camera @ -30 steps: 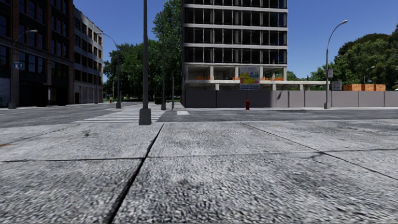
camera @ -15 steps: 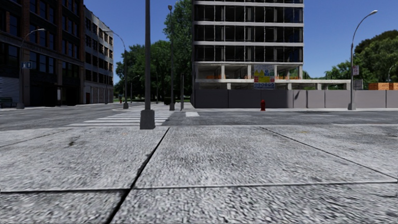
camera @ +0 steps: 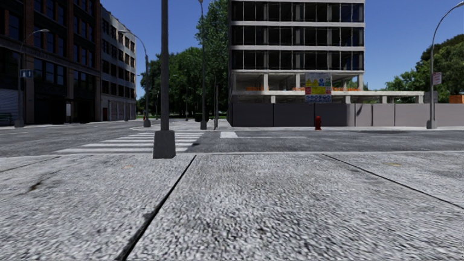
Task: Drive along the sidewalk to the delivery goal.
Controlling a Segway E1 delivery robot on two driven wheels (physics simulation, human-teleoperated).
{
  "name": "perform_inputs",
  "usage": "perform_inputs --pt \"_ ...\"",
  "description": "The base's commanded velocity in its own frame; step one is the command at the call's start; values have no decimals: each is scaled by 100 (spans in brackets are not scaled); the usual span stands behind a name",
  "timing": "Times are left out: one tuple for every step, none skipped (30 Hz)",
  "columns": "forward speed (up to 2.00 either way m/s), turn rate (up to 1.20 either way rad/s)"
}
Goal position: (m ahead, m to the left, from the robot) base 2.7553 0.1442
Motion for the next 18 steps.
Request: perform_inputs --pt "200 0" --pt "200 0" --pt "200 0" --pt "200 0" --pt "200 0" --pt "200 0" --pt "200 0" --pt "200 0" --pt "200 0" --pt "200 0" --pt "200 1" --pt "200 7" --pt "200 10" --pt "200 10" --pt "200 10" --pt "200 6" --pt "200 2" --pt "200 2"
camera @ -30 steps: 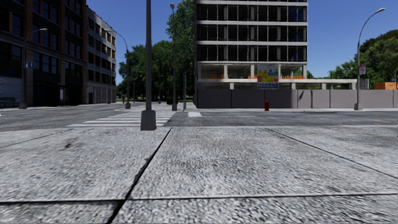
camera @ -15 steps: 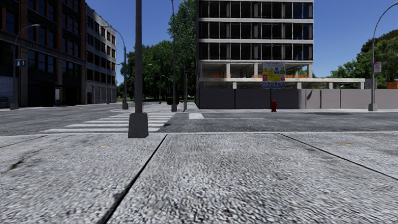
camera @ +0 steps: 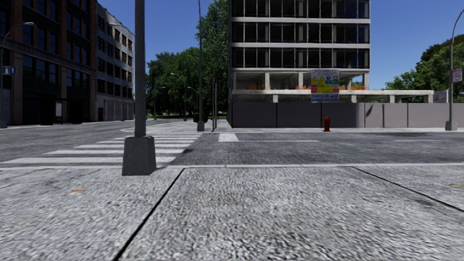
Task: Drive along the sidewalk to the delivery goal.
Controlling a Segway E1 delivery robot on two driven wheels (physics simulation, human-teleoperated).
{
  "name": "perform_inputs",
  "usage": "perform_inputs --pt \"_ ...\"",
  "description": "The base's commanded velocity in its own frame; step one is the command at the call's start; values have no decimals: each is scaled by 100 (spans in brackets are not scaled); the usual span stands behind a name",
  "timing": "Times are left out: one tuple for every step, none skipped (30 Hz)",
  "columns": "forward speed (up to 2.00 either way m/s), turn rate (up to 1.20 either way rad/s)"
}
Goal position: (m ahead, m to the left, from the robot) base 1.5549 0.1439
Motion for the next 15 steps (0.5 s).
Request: perform_inputs --pt "200 0" --pt "200 0" --pt "200 0" --pt "200 0" --pt "200 0" --pt "200 0" --pt "200 0" --pt "200 0" --pt "200 0" --pt "200 0" --pt "200 0" --pt "200 0" --pt "200 0" --pt "200 0" --pt "200 0"
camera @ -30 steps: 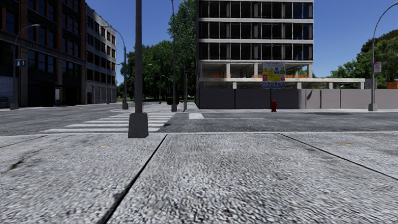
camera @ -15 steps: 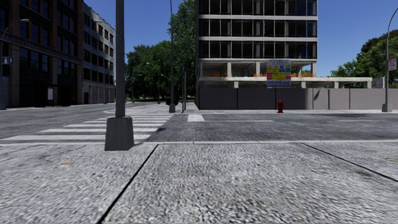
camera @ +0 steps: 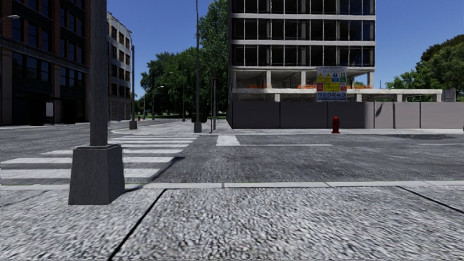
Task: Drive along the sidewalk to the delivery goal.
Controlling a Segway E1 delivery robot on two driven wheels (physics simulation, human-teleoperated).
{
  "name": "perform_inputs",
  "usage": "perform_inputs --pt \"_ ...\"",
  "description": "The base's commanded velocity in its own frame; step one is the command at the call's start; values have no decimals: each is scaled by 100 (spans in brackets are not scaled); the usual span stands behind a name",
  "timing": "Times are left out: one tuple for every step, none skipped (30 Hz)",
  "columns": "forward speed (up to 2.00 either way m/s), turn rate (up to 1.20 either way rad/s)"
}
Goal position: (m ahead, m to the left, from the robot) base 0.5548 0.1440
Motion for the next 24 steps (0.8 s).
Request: perform_inputs --pt "200 0" --pt "195 0" --pt "111 0" --pt "111 0" --pt "35 0" --pt "0 0" --pt "0 0" --pt "0 0" --pt "0 0" --pt "0 0" --pt "0 0" --pt "0 0" --pt "0 0" --pt "0 0" --pt "0 0" --pt "0 0" --pt "0 0" --pt "0 0" --pt "0 0" --pt "0 0" --pt "0 0" --pt "0 0" --pt "0 0" --pt "0 0"
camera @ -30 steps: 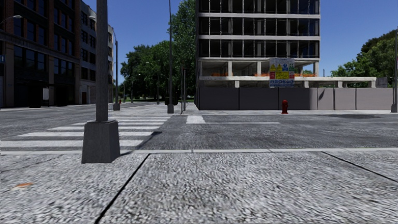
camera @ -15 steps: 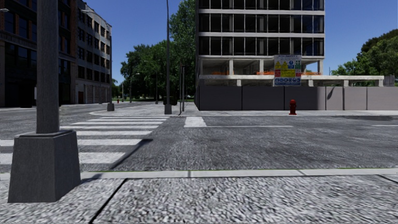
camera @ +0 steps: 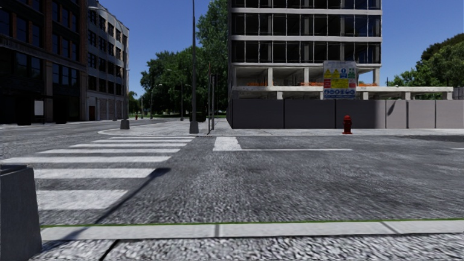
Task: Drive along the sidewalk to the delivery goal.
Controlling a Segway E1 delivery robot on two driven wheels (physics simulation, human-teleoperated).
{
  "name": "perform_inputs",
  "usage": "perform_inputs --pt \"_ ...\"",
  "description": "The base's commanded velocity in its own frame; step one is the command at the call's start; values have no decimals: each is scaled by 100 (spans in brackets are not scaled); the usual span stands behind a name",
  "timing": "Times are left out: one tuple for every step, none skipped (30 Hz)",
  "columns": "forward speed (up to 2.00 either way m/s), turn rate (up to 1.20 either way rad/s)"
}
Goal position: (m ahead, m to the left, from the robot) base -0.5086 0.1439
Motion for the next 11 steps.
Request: perform_inputs --pt "0 0" --pt "0 0" --pt "0 0" --pt "0 0" --pt "0 0" --pt "0 0" --pt "0 0" --pt "0 0" --pt "0 0" --pt "0 0" --pt "0 0"
